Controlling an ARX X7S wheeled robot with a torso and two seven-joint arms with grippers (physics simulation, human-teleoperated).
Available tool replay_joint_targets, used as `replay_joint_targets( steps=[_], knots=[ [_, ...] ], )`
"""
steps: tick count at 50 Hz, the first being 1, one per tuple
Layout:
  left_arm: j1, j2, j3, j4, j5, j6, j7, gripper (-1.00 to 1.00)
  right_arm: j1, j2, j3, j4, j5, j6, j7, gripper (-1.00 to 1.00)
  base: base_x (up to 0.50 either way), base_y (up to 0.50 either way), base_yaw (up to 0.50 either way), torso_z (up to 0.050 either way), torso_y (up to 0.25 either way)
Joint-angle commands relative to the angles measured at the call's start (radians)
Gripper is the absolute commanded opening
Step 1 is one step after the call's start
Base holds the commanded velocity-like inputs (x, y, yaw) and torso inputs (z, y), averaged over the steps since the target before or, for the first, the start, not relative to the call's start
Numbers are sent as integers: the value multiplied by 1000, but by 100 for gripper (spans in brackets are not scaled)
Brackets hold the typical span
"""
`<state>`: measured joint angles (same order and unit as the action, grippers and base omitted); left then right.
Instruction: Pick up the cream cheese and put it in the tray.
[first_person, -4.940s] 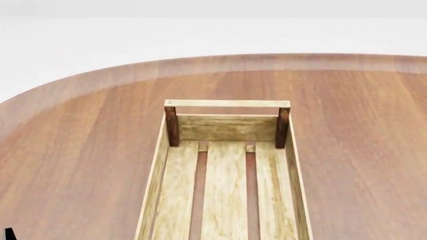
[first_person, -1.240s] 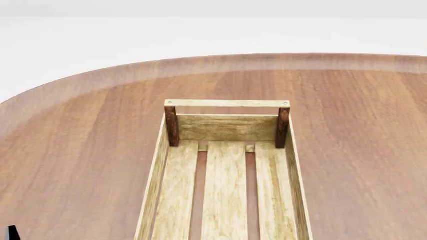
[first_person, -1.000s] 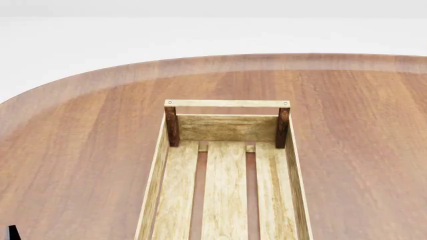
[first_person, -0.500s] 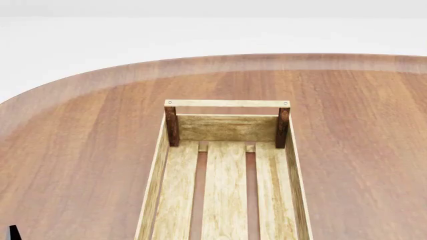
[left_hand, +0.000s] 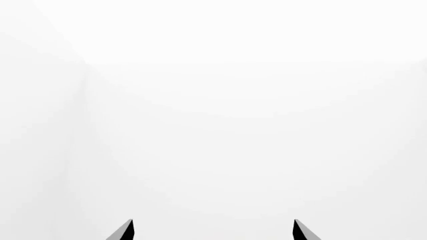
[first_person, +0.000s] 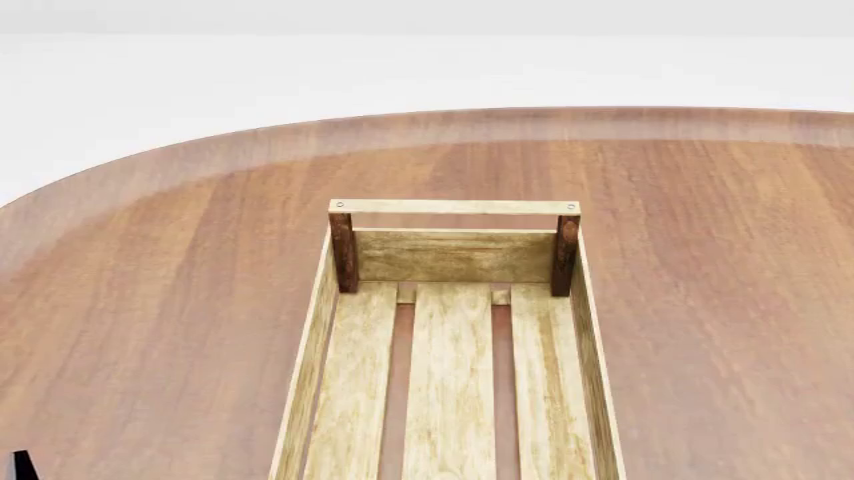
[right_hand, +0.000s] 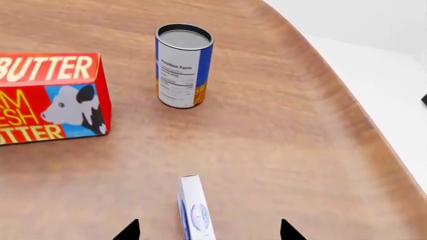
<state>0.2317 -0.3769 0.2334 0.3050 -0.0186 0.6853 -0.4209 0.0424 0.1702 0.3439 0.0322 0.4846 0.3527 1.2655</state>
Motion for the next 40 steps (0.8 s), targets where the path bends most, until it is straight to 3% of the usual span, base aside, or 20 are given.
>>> replay_joint_targets(
  steps=[1, 40],
  knots=[
    [2, -3, 0, 2, -2, 0, -4, 100, 7, 3, 0, 29, -2, -8, -3, 100, 0, 0, 0, 0, 0],
    [3, -6, 4, 15, 12, -18, -19, 100, 43, 9, 2, 142, 13, -39, -41, 100, 0, 0, 0, 0, 0]
  ],
)
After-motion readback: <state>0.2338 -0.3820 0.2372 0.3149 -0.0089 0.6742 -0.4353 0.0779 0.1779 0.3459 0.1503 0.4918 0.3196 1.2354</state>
